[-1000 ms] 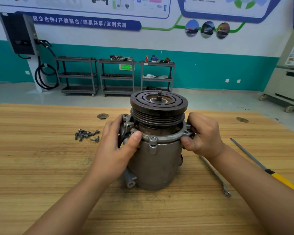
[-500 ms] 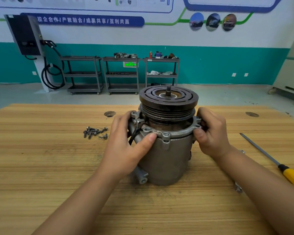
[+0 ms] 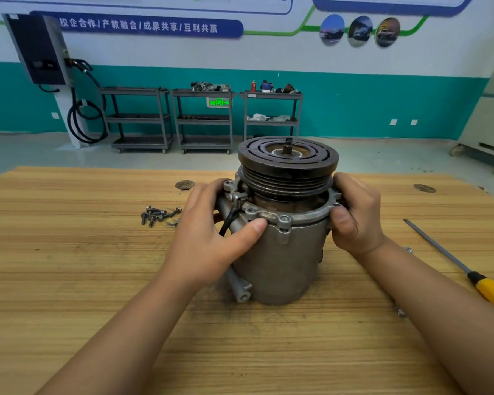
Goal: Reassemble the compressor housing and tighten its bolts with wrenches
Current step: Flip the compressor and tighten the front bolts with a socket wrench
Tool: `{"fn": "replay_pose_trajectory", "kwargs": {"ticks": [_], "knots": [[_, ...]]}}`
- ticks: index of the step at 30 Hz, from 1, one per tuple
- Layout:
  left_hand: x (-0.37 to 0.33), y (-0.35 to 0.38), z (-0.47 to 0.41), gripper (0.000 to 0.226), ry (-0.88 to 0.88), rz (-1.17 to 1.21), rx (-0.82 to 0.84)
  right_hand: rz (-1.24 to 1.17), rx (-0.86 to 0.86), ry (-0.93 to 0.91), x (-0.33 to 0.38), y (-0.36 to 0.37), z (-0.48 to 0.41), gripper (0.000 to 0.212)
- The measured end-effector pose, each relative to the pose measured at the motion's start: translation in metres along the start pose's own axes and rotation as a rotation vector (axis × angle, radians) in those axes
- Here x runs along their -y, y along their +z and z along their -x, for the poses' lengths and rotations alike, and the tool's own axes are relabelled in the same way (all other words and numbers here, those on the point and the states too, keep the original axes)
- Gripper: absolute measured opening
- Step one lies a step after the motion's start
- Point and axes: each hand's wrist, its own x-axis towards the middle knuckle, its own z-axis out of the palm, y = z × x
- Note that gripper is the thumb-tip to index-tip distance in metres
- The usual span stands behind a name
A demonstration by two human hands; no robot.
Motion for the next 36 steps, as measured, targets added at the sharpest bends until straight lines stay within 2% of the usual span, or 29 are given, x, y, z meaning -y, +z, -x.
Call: {"fn": "replay_pose_trajectory", "kwargs": {"ticks": [4,9,14,17,20,23,25,26,27,29,32,34,36], "knots": [[0.000,0.002,0.002,0.067,-0.008,0.040,-0.013,0.003,-0.011,0.003,0.001,0.000,0.000,0.084],[0.001,0.001,0.002,0.070,-0.026,0.032,0.000,0.004,-0.024,-0.001,0.003,0.001,0.000,0.076],[0.005,0.004,0.004,0.067,-0.039,0.056,0.002,0.009,0.045,0.054,0.006,-0.004,0.001,0.066],[0.009,0.002,0.002,0.079,-0.064,0.128,0.011,0.020,0.142,0.166,0.013,-0.014,0.007,0.072],[0.016,-0.001,-0.004,0.092,-0.145,0.282,-0.002,-0.084,0.218,0.284,0.021,-0.030,0.016,0.063],[0.020,0.001,-0.004,0.088,-0.185,0.288,-0.001,-0.003,0.145,0.411,0.022,-0.061,0.012,0.030],[0.020,0.003,-0.001,0.080,-0.191,0.310,0.003,0.042,0.039,0.559,0.015,-0.090,0.004,0.028],[0.020,0.004,0.000,0.076,-0.187,0.320,0.004,0.081,0.066,0.639,0.011,-0.105,0.002,0.028],[0.020,0.005,0.000,0.075,-0.187,0.328,0.005,0.147,0.162,0.718,0.007,-0.118,0.000,0.026],[0.020,0.006,-0.001,0.078,-0.185,0.339,0.006,0.333,0.461,0.851,0.001,-0.134,0.004,0.018],[0.020,0.005,-0.003,0.081,-0.170,0.343,0.008,0.740,0.895,0.931,-0.007,-0.137,0.019,0.009],[0.019,0.006,-0.002,0.077,-0.155,0.349,0.001,0.916,1.080,0.968,-0.011,-0.136,0.030,0.011],[0.018,0.008,0.000,0.067,-0.145,0.368,-0.008,0.963,1.151,1.010,-0.013,-0.135,0.038,0.008]]}}
